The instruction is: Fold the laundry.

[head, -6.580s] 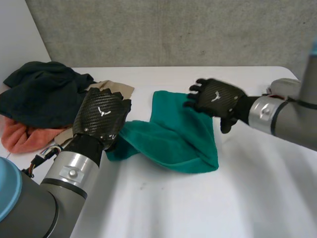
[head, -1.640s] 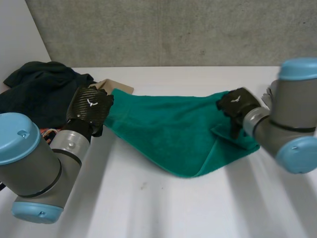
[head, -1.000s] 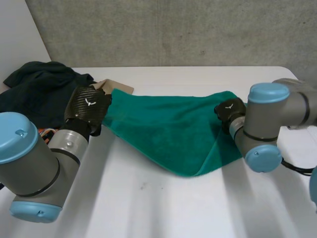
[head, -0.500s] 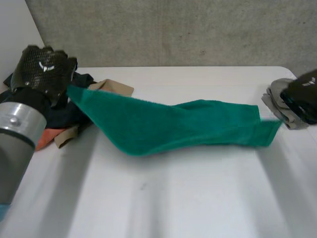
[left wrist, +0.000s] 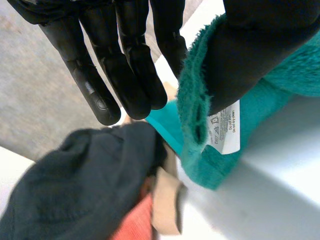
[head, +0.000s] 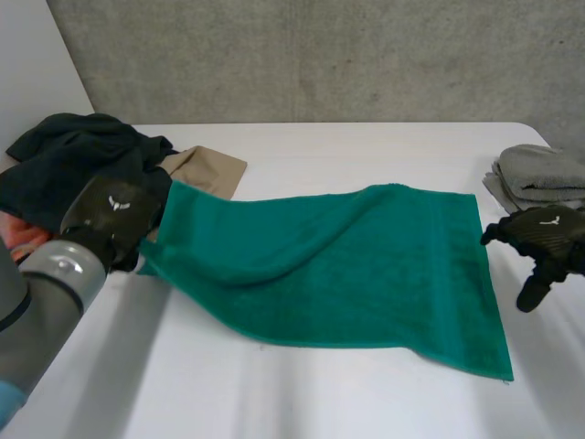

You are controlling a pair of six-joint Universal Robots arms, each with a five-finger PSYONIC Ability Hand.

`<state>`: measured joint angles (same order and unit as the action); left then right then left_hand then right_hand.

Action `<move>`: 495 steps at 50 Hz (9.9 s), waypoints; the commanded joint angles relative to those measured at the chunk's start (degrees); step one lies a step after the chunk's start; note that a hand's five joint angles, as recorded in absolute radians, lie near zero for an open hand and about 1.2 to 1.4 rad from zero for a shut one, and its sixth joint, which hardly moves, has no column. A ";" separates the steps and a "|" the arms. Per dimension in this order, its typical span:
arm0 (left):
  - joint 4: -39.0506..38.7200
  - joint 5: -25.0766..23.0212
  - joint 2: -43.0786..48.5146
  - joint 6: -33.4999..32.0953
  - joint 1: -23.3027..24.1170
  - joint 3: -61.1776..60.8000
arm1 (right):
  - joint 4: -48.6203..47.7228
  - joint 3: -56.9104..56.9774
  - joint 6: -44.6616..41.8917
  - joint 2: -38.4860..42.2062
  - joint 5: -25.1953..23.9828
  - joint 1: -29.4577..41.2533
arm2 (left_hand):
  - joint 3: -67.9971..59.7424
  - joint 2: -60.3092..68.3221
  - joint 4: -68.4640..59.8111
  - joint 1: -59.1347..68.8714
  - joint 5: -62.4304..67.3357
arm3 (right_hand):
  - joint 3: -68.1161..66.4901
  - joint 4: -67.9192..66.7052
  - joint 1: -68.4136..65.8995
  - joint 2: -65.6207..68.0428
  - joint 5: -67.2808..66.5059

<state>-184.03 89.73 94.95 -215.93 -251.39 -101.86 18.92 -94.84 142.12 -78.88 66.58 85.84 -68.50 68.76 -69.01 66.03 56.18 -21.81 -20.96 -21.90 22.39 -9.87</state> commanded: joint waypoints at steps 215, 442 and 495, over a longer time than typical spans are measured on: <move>-9.06 6.95 9.63 12.38 8.46 11.51 | -38.35 8.63 -12.98 20.65 4.68 40.84 | 58.29 -58.54 58.79 -55.82 -55.96 | 11.81 10.96 11.90 -12.39 9.87; 9.22 -25.57 14.47 24.24 10.22 35.25 | -37.38 30.77 10.28 23.51 9.97 24.82 | 56.77 -57.03 57.28 -54.30 -54.45 | -58.19 -59.04 -58.10 57.61 -60.13; 5.53 -25.92 14.91 24.33 9.78 29.27 | -44.68 8.26 -2.11 29.22 -4.89 15.06 | 56.77 -57.03 57.28 -54.30 -54.45 | -2.57 -3.42 -2.48 1.99 -4.51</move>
<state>-178.50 63.90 109.80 -191.55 -241.29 -72.60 -25.70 -88.74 140.18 -51.39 61.31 100.91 -11.59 11.38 -11.13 10.22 2.78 -23.83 -22.83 -23.90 24.11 -11.20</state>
